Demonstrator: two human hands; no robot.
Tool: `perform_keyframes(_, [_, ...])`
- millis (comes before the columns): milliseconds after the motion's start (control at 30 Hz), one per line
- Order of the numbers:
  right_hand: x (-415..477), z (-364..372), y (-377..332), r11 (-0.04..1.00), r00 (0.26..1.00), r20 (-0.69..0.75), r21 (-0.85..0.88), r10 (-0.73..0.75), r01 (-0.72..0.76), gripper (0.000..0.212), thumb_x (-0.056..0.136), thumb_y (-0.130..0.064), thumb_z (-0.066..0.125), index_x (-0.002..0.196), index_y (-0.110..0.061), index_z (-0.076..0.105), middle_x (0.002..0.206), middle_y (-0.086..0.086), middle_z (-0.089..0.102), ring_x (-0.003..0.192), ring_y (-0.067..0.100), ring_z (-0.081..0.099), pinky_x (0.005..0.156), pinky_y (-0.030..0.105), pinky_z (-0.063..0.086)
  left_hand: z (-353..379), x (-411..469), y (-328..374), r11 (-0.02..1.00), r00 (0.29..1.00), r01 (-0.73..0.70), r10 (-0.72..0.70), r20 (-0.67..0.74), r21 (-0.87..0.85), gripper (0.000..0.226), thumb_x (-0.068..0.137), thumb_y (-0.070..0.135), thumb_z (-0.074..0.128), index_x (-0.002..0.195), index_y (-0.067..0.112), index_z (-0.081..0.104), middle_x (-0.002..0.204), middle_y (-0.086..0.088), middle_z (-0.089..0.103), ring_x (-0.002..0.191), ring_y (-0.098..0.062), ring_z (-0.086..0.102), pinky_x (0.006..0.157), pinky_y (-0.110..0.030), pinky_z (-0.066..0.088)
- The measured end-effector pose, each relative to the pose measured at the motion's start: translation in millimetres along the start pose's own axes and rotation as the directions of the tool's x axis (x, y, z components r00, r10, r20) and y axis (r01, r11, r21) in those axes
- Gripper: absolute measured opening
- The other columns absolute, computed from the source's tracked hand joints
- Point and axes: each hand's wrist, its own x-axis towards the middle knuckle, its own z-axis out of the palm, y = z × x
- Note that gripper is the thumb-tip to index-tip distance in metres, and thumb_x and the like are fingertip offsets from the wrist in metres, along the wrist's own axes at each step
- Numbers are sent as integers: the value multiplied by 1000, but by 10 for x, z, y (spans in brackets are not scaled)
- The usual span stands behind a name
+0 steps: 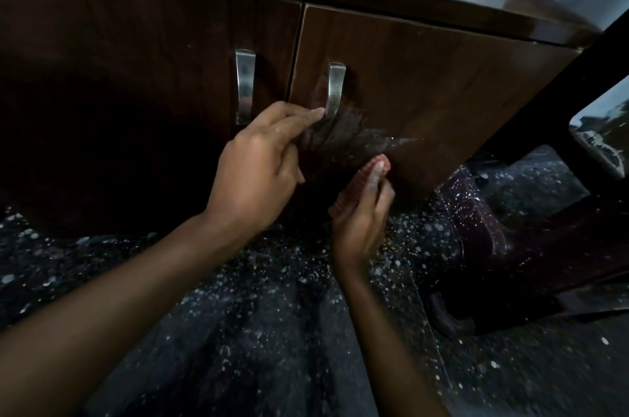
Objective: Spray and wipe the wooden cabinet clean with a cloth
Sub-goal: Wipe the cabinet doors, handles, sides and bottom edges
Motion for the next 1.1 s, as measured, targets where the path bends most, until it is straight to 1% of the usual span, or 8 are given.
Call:
perform_keyframes(67, [177, -83, 92, 985, 997, -52, -166, 49, -57, 43, 92, -61, 38, 131, -43, 42, 131, -6, 53, 110, 16, 55, 87, 33, 49, -8, -7, 6, 1000, 1000, 7, -7, 16, 5, 49, 84, 6, 34, 125, 16, 58, 121, 9, 56, 55, -6, 62, 60, -23, 54])
perform_keyframes(233, [702, -334, 282, 984, 943, -282, 72, 175, -161, 66, 84, 8, 47, 145, -12, 33, 124, 16, 47, 103, 32, 55, 84, 36, 47, -32, -10, 26, 1000, 999, 20, -20, 45, 8, 50, 85, 7, 33, 127, 18, 57, 118, 17, 51, 58, -8, 62, 59, -18, 52])
perform_keyframes(367, [537, -320, -14, 993, 964, -245, 83, 103, -85, 68, 79, -4, 43, 145, -18, 32, 133, 13, 44, 113, 34, 52, 89, 45, 48, -33, -7, 38, 1000, 999, 24, -24, 32, 19, 46, 88, 3, 36, 125, 18, 58, 114, 21, 49, 58, -8, 62, 60, -22, 53])
perform_keyframes(533, [148, -192, -153, 945, 943, 89, -34, -321, 325, 51, 86, -36, 26, 137, -35, 29, 148, 3, 31, 134, 23, 35, 107, 37, 31, -39, 12, 69, 998, 997, 65, -65, 44, 8, 44, 90, -5, 42, 124, 17, 59, 113, 19, 52, 56, -9, 62, 59, -16, 51])
perform_keyframes(633, [364, -186, -36, 976, 992, -90, -208, -85, 65, 27, 96, -53, 33, 121, -49, 43, 125, -11, 51, 117, 17, 51, 93, 24, 43, -77, -9, 96, 996, 991, 84, -85, 101, 12, 46, 91, -2, 42, 129, 20, 55, 116, 22, 48, 58, -8, 62, 63, -19, 53])
perform_keyframes(800, [589, -281, -65, 999, 961, -276, 40, 38, -28, 77, 76, 10, 47, 146, -14, 27, 126, 19, 44, 109, 36, 50, 88, 46, 47, -167, -60, 92, 993, 960, 115, -114, 257, 9, 54, 93, 3, 42, 141, 29, 39, 126, 32, 35, 67, -7, 63, 70, -24, 53])
perform_keyframes(933, [433, -286, -309, 999, 976, -216, -2, -32, 32, 47, 90, -20, 43, 137, -24, 42, 130, 7, 46, 118, 30, 47, 89, 39, 44, -166, -82, 86, 983, 941, 183, -166, 294, -32, 56, 93, 4, 41, 142, 31, 37, 142, 29, 33, 76, -3, 65, 75, -18, 51])
perform_keyframes(1100, [208, -180, -10, 967, 985, -5, -191, -172, 168, 56, 91, -42, 30, 141, -19, 38, 135, 15, 41, 116, 35, 45, 83, 42, 47, -139, -99, 125, 976, 936, 216, -198, 290, -32, 42, 93, 8, 45, 130, 28, 53, 142, 24, 34, 90, -3, 63, 84, -24, 51])
